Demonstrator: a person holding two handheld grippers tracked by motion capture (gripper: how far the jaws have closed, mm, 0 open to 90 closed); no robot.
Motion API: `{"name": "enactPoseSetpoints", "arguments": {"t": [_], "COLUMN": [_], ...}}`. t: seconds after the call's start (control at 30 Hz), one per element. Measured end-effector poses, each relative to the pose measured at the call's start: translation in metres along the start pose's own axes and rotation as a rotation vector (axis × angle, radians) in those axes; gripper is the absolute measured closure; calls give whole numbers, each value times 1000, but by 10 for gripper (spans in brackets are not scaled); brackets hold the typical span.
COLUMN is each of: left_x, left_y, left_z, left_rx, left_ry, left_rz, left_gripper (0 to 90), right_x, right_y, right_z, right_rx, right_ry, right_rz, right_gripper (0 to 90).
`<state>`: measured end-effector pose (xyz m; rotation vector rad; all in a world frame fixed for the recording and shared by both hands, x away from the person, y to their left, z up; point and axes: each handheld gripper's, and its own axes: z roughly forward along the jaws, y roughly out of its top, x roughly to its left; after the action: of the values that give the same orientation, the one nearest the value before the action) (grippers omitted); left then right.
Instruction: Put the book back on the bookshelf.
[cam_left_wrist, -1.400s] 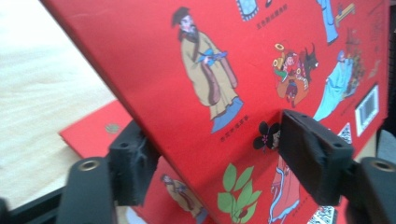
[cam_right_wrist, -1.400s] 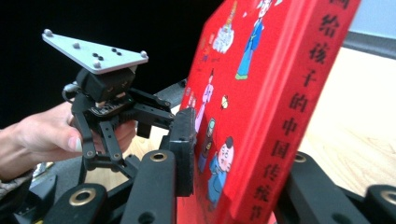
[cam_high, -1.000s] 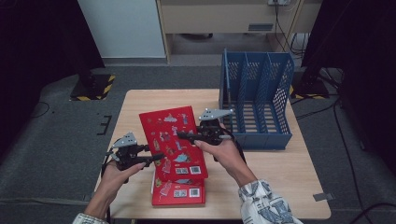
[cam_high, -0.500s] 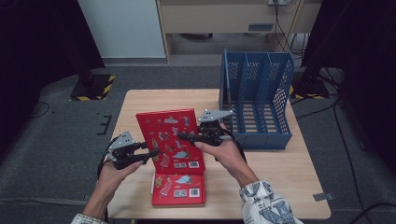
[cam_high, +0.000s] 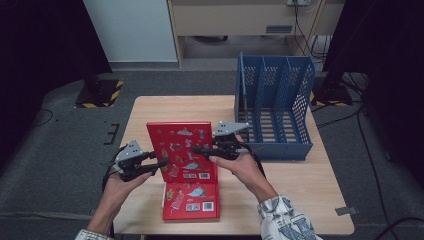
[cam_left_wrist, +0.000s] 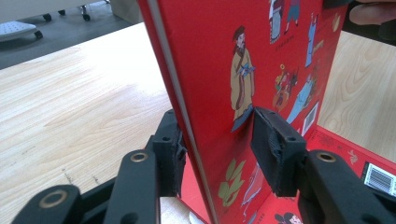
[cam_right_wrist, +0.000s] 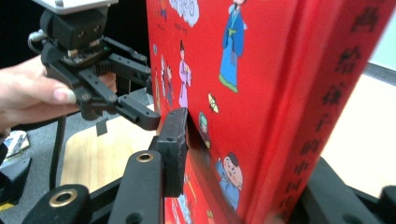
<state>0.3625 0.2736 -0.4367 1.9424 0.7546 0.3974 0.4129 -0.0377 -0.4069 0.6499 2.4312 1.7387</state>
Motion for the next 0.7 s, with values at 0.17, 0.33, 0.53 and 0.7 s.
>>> {"name": "enactPoseSetpoints", "arguments": {"t": [0.17,0.33,0.53,0.7], "left_x": [-2,-4,-7,-7], "left_y": [0,-1,-4,-5], "left_z": [0,1,6,7], "left_rx": [2,13,31,33], "left_ry": [-5,-14,-20,-12], "left_rz": [13,31,43,45], "left_gripper": [553,522,475,495], "right_x": [2,5,6,7], "right_y": [-3,-2,3,8], "right_z": [-3,-6,-9,-11], "right_rx": [0,-9,-33,-29], "right_ry": [-1,2,16,18], "right_rz": [-8,-20,-24,-20], "right_gripper": [619,623,611,583]}}
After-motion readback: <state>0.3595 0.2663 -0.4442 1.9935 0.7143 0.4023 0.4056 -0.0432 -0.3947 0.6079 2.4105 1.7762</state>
